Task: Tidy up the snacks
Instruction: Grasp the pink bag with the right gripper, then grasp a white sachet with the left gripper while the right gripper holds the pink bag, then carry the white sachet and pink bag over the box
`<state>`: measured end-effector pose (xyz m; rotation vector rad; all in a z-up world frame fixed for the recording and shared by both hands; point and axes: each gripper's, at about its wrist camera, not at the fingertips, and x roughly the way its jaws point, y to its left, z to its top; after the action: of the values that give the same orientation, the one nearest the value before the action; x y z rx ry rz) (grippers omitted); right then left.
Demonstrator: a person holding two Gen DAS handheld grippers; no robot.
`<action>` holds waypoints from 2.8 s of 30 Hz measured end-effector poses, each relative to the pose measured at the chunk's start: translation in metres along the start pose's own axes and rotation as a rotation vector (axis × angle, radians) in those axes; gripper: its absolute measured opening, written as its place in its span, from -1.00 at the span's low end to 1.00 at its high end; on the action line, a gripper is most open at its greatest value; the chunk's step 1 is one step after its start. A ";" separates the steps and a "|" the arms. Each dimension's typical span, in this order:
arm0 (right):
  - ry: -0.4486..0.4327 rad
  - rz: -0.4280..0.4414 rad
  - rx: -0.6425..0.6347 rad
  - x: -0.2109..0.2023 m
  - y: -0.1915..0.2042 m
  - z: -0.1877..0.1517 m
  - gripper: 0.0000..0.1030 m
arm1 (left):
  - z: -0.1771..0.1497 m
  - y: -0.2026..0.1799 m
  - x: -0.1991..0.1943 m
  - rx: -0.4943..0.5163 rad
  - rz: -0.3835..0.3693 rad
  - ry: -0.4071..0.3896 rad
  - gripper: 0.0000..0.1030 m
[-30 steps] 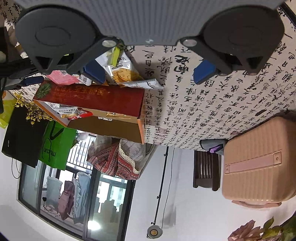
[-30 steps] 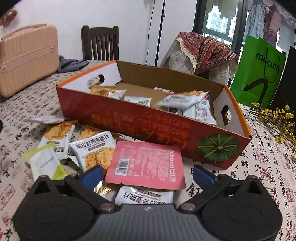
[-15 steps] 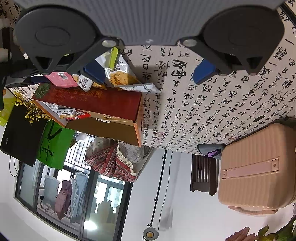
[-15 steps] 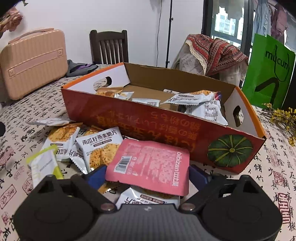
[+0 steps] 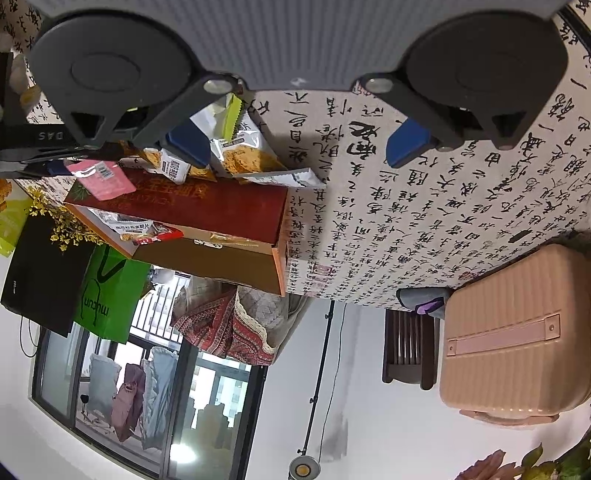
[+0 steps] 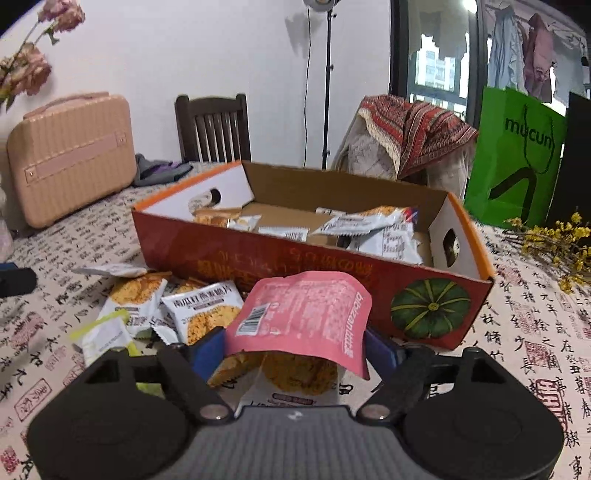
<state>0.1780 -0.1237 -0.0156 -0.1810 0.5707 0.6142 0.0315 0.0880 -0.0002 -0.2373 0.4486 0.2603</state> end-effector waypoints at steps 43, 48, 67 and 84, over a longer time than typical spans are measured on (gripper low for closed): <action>-0.150 -0.134 0.246 -0.036 -0.062 -0.032 0.57 | 0.032 -0.019 0.119 -0.045 0.111 0.245 0.05; -0.152 -0.137 0.250 -0.035 -0.063 -0.032 0.57 | 0.034 -0.015 0.115 -0.062 0.117 0.236 0.01; -0.201 -0.136 0.195 -0.051 -0.051 -0.024 0.57 | 0.047 -0.022 0.051 -0.029 0.052 0.085 0.00; -0.255 -0.122 0.157 -0.042 -0.043 0.039 0.57 | 0.087 -0.098 0.063 0.060 -0.050 -0.002 0.00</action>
<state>0.1934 -0.1665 0.0401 0.0114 0.3564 0.4625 0.1496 0.0330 0.0637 -0.1896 0.4475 0.1977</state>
